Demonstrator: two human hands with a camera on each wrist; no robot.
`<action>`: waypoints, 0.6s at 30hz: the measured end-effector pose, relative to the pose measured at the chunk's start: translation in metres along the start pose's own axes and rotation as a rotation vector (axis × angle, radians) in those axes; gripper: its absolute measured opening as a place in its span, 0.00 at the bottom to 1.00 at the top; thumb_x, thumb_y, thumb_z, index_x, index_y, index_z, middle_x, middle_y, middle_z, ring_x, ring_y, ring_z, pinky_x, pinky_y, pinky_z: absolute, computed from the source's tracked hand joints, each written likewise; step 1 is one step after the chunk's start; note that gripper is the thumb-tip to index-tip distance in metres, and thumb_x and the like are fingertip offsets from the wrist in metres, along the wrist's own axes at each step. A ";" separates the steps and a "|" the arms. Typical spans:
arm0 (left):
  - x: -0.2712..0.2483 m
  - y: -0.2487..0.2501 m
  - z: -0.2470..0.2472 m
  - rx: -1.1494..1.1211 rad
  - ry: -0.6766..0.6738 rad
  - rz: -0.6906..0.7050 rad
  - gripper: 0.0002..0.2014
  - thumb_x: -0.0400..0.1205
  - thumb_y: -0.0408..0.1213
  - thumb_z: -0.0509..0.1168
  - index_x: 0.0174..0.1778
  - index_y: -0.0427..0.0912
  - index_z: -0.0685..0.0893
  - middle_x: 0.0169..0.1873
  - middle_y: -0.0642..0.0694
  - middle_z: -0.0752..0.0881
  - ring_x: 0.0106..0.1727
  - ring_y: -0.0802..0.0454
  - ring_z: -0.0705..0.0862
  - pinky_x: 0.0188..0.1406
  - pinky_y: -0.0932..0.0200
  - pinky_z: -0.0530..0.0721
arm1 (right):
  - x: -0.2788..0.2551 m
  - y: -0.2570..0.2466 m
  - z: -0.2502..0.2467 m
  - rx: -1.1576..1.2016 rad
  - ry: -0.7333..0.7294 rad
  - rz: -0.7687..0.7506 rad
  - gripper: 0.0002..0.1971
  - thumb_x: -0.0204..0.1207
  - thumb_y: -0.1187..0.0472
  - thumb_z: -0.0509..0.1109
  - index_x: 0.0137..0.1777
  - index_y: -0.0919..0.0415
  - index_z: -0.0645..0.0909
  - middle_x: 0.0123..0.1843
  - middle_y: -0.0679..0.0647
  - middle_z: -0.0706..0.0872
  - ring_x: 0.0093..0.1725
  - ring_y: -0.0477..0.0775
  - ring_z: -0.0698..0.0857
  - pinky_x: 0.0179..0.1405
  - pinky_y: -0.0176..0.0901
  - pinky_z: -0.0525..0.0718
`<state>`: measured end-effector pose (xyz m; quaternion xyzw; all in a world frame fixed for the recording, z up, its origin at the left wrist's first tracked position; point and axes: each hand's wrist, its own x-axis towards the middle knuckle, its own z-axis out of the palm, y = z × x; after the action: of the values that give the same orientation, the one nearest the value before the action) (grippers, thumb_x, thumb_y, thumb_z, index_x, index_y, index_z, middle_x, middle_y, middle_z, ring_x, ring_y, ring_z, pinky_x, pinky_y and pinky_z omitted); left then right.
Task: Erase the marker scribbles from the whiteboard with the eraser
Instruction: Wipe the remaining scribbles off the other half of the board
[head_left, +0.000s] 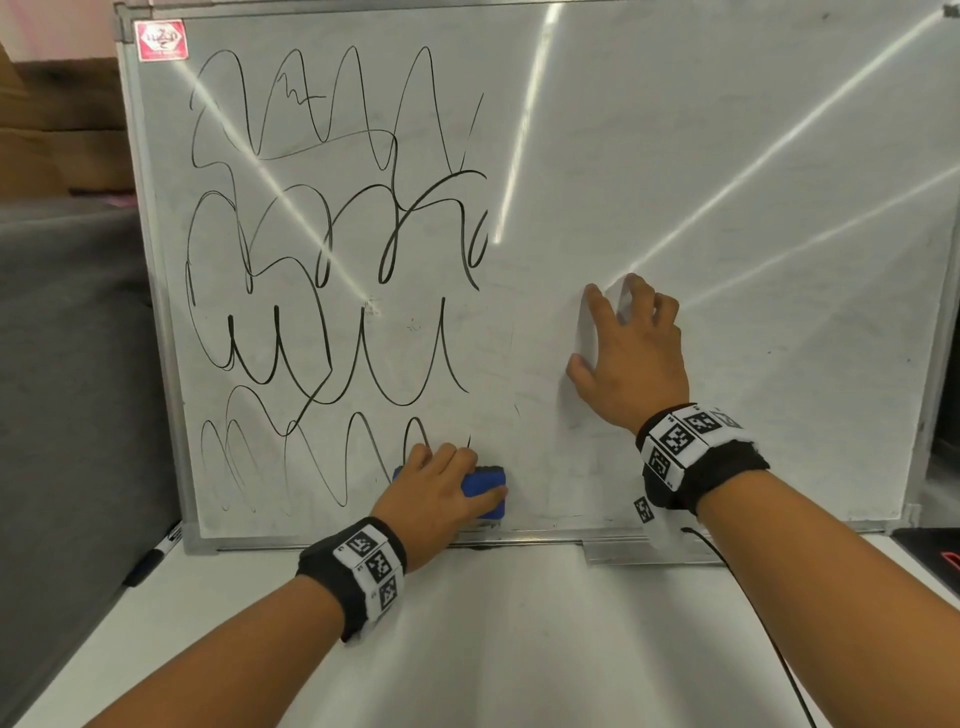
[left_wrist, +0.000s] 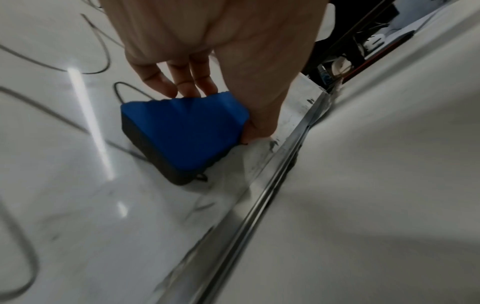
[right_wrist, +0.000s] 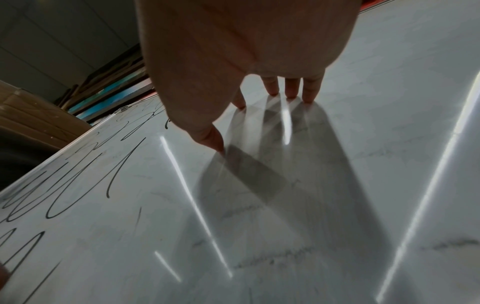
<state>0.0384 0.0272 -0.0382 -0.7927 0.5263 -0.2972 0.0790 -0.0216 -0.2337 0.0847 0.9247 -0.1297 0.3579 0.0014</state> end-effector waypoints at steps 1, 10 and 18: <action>-0.005 -0.004 0.000 -0.010 0.018 -0.035 0.37 0.62 0.36 0.81 0.69 0.54 0.78 0.55 0.40 0.80 0.50 0.42 0.80 0.47 0.42 0.80 | 0.000 0.000 0.001 0.004 0.003 0.000 0.39 0.73 0.44 0.69 0.82 0.51 0.61 0.81 0.64 0.59 0.73 0.71 0.63 0.62 0.65 0.79; -0.028 0.007 0.003 -0.138 0.090 -0.327 0.37 0.60 0.44 0.83 0.67 0.50 0.82 0.48 0.41 0.81 0.40 0.43 0.80 0.40 0.46 0.82 | -0.002 -0.001 0.004 0.019 0.016 0.011 0.38 0.73 0.45 0.68 0.82 0.51 0.61 0.82 0.65 0.58 0.74 0.71 0.62 0.63 0.65 0.78; -0.021 -0.012 -0.006 -0.153 0.116 -0.322 0.36 0.60 0.40 0.83 0.67 0.52 0.85 0.48 0.42 0.81 0.41 0.42 0.80 0.40 0.48 0.84 | -0.004 -0.001 0.003 0.023 0.016 0.006 0.38 0.73 0.45 0.68 0.83 0.52 0.61 0.82 0.65 0.58 0.74 0.71 0.62 0.64 0.66 0.77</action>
<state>0.0392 0.0522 -0.0360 -0.8520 0.4172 -0.3104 -0.0607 -0.0224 -0.2323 0.0804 0.9213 -0.1285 0.3669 -0.0092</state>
